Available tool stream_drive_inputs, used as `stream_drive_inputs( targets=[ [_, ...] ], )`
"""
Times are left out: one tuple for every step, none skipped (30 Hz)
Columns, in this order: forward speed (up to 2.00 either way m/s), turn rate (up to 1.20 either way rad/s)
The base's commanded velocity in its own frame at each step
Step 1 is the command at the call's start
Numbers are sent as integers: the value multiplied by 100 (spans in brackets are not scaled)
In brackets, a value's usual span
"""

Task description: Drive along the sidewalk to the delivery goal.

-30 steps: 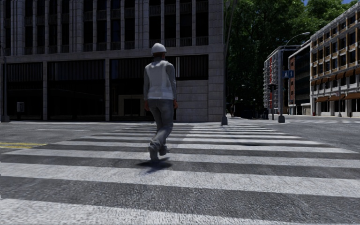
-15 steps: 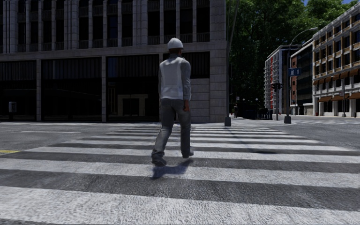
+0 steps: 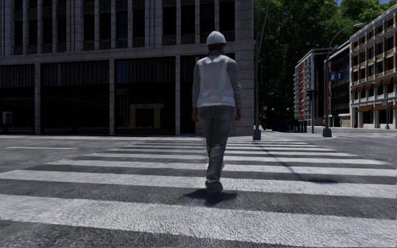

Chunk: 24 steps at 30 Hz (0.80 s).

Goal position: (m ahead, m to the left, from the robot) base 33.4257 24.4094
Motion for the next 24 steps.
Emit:
stream_drive_inputs(
  targets=[
    [153, 18],
    [156, 22],
    [156, 26],
    [157, 27],
    [157, 27],
    [161, 27],
    [170, 27],
    [170, 27],
    [182, 27],
    [194, 27],
    [197, 27],
    [197, 27],
    [198, 27],
    [198, 27],
    [198, 27],
    [198, 27],
    [198, 31],
    [198, 40],
    [198, 51],
    [198, 54],
    [198, 54],
    [198, 55],
    [198, 55],
    [198, 55]
  ],
)
